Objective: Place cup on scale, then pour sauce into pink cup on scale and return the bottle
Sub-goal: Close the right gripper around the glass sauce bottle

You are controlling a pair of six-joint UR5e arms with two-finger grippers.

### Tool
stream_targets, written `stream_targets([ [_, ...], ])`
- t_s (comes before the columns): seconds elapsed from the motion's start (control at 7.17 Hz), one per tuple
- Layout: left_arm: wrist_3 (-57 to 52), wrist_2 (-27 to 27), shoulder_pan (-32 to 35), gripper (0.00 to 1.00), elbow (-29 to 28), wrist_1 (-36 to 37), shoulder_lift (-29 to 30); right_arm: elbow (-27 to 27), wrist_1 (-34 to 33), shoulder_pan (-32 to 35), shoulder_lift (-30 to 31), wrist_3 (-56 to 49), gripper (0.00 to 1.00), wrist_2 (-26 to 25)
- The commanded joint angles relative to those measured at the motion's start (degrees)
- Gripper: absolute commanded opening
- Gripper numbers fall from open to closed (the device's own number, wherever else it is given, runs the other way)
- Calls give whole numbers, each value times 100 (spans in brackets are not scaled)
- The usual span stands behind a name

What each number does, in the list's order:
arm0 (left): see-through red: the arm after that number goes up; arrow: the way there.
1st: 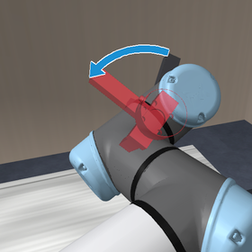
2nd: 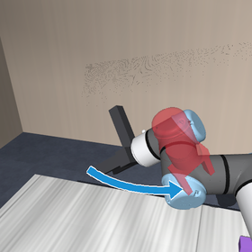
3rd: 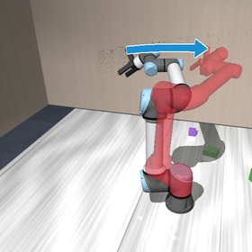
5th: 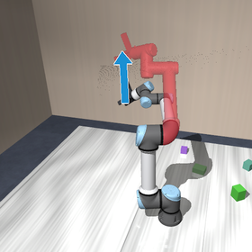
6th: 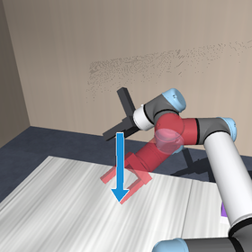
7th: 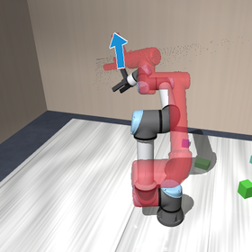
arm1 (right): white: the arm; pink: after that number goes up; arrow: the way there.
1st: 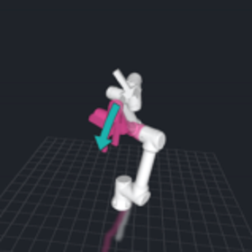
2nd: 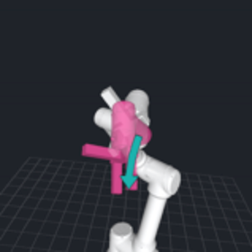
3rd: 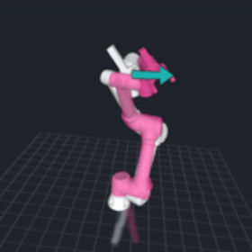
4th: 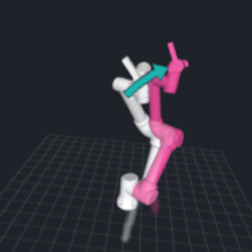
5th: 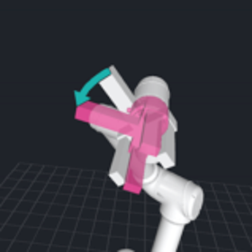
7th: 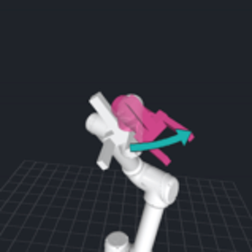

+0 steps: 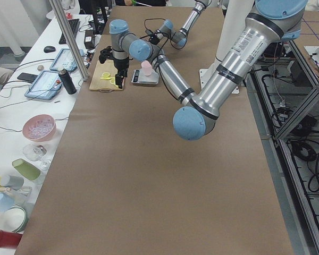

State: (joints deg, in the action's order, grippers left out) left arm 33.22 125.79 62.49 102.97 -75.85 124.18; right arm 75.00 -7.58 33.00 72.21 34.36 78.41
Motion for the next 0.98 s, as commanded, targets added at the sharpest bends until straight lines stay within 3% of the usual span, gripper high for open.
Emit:
stream_targets([
  [0.0,0,7,0,99,4,0,0,-3,2,-4,-14,0,87,-1],
  [0.14,0,7,0,99,4,0,0,-3,2,-12,-57,9,86,-10],
  [0.84,0,7,0,98,13,0,-8,-3,-7,-30,-119,18,61,-36],
])
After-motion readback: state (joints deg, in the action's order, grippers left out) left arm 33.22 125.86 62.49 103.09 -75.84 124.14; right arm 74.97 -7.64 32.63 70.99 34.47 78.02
